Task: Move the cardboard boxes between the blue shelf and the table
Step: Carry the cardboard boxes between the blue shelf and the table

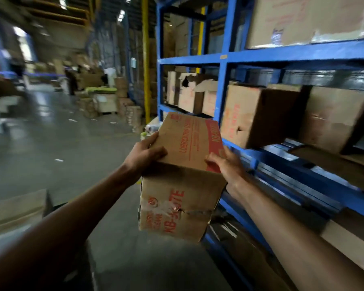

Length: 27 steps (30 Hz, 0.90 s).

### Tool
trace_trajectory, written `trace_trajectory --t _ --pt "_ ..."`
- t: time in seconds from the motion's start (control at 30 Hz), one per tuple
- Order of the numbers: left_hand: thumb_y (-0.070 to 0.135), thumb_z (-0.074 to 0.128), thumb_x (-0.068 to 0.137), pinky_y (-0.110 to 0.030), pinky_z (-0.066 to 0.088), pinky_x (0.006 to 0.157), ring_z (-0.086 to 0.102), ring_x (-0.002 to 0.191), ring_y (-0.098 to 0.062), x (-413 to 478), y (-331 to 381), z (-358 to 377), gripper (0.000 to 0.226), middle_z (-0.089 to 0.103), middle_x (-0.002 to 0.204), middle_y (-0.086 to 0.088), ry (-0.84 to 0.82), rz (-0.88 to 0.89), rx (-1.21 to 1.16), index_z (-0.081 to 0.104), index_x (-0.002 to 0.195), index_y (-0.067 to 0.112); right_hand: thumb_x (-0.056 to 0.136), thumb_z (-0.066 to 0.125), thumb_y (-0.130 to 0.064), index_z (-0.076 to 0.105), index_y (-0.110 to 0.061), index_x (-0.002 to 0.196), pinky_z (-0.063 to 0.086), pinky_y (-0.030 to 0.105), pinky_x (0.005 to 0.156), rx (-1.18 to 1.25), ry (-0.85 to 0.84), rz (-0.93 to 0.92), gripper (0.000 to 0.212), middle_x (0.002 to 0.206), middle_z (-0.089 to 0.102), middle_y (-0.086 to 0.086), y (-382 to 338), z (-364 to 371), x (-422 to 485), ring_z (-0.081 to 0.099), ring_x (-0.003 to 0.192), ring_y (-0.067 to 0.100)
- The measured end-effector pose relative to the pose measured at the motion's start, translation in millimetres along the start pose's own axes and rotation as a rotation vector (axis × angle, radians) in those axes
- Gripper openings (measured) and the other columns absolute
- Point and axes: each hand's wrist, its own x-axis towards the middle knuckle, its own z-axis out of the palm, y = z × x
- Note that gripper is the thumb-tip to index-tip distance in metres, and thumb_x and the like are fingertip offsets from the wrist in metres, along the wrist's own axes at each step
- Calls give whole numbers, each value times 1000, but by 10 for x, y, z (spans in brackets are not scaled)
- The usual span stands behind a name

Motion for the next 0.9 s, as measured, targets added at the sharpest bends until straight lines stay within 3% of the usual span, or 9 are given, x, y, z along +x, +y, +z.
trace_trajectory --t 0.1,0.23,0.3,0.43,0.53,0.6,0.67,0.8,0.9 --pt "25 67 71 -33 49 101 62 103 -12 41 29 -351 85 59 110 13 129 -40 15 37 150 22 86 68 -17 64 -27 111 56 35 83 29 -142 -27 27 106 75 -2 -72 365 369 72 96 17" --pt "16 65 86 -23 53 84 63 100 -12 122 -78 -748 77 57 120 8 318 -89 50 30 154 23 70 71 -30 64 -33 112 53 47 95 21 -329 -57 43 106 74 -5 -13 918 805 70 100 17" --pt "14 63 88 -20 53 75 65 95 -10 178 -167 -918 73 59 113 12 413 -116 65 31 153 26 69 71 -27 63 -31 115 53 45 95 28 -414 -77 46 107 74 -4 82 1199 1034 70 101 17" --pt "28 66 70 -24 56 78 67 92 -11 350 -386 -1309 86 65 110 11 544 -177 107 35 151 28 81 67 -12 62 -26 114 57 26 78 82 -568 -33 36 101 74 -5 267 1790 1461 71 94 16" --pt "30 63 65 -18 51 76 66 92 -7 529 -548 -1584 88 66 110 13 647 -197 139 39 150 26 69 69 -23 62 -24 116 57 36 85 77 -655 -7 47 103 74 -2 385 2221 1802 71 98 20" --pt "29 63 67 -21 53 78 67 91 -9 641 -680 -1735 69 70 100 14 683 -211 121 55 135 40 67 68 -26 61 -26 118 56 33 80 80 -696 -1 52 105 74 -3 424 2456 1985 71 97 18" --pt "25 62 71 -21 55 68 68 82 -9 733 -766 -1824 49 74 93 9 713 -210 103 64 114 48 72 69 -23 60 -31 115 53 28 75 82 -737 0 44 103 74 -6 448 2657 2153 71 94 15" --pt "16 64 85 -20 55 70 70 88 -10 869 -876 -2014 64 68 106 7 822 -221 70 45 144 29 79 66 -19 58 -30 120 54 28 74 57 -852 -30 43 104 74 -6 469 3006 2454 72 94 16" --pt "15 65 85 -27 58 81 70 90 -11 952 -945 -2099 60 69 99 12 896 -235 80 47 139 34 76 66 -22 59 -38 110 57 34 82 67 -925 -36 39 106 74 -4 494 3200 2621 72 96 17"
